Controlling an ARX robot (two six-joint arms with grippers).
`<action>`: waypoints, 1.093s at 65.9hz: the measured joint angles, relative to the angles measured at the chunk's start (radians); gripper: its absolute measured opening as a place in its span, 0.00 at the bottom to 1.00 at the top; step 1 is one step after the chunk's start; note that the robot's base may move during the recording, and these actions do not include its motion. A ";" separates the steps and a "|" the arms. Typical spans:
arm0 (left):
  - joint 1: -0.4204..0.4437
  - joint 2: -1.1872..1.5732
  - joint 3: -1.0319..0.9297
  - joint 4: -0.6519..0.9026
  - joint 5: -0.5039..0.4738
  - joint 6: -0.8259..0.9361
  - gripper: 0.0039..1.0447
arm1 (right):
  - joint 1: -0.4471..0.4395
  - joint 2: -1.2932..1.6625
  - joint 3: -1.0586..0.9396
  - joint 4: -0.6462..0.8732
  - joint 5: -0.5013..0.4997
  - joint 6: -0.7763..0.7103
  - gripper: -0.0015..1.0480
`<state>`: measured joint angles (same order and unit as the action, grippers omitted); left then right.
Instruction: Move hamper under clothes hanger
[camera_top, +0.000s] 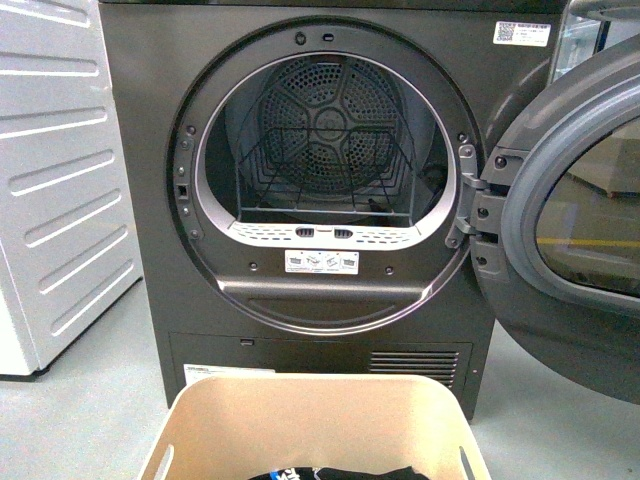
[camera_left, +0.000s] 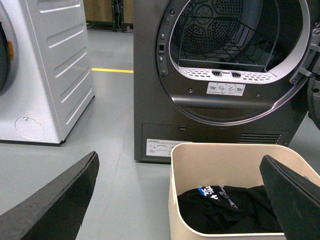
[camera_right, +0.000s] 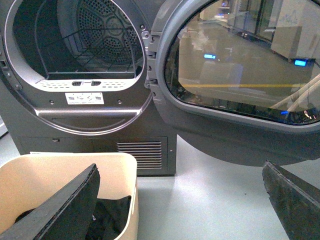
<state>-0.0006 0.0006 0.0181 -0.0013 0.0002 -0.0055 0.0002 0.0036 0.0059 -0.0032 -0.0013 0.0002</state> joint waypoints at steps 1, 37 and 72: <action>0.000 0.000 0.000 0.000 0.000 0.000 0.94 | 0.000 0.000 0.000 0.000 0.000 0.000 0.92; 0.156 1.079 0.491 0.318 -0.039 -0.230 0.94 | 0.097 1.013 0.435 0.412 -0.213 0.195 0.92; 0.020 1.954 0.991 0.158 -0.029 -0.190 0.94 | 0.285 1.963 1.012 0.173 0.011 -0.128 0.92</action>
<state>0.0193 1.9545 1.0092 0.1570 -0.0288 -0.1955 0.2855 1.9663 1.0180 0.1696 0.0093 -0.1280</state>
